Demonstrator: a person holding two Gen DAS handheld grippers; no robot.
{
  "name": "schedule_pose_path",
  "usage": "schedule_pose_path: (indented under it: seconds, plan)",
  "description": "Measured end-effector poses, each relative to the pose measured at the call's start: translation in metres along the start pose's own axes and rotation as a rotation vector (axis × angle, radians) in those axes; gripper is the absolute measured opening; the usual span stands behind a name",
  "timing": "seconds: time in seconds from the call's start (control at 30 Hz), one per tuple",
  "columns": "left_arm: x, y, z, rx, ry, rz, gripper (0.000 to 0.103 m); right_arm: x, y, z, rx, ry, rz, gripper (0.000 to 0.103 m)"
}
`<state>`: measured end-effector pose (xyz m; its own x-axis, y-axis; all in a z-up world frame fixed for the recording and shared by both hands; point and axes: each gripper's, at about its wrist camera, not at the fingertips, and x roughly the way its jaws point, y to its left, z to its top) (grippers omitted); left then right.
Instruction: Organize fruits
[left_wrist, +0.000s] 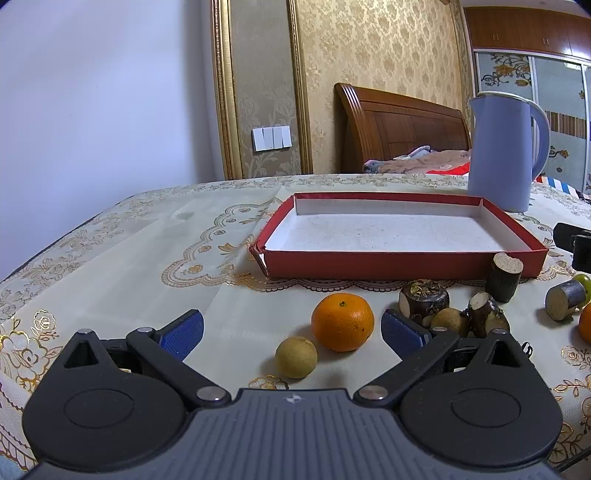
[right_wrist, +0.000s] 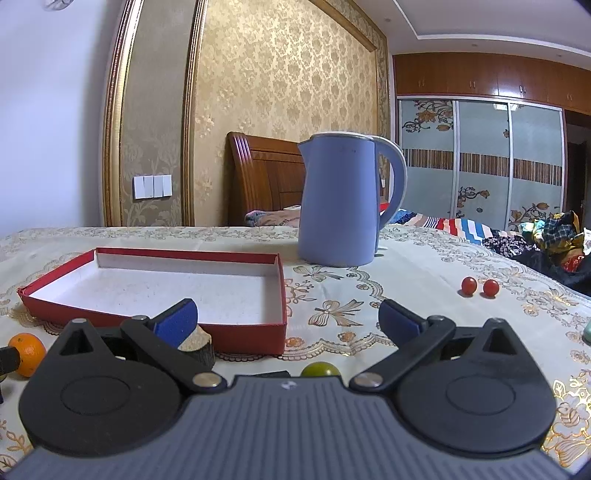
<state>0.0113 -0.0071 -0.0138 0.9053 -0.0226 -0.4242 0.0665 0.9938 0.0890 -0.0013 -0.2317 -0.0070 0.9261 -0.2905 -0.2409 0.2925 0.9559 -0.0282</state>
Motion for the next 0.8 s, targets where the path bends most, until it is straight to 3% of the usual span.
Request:
schedule_pose_path:
  seconds: [0.8]
  plan:
    - [0.0006, -0.0007, -0.0005, 0.002, 0.007, -0.002, 0.103, 0.0072, -0.0045, 0.0002, 0.028, 0.04, -0.001, 0.103]
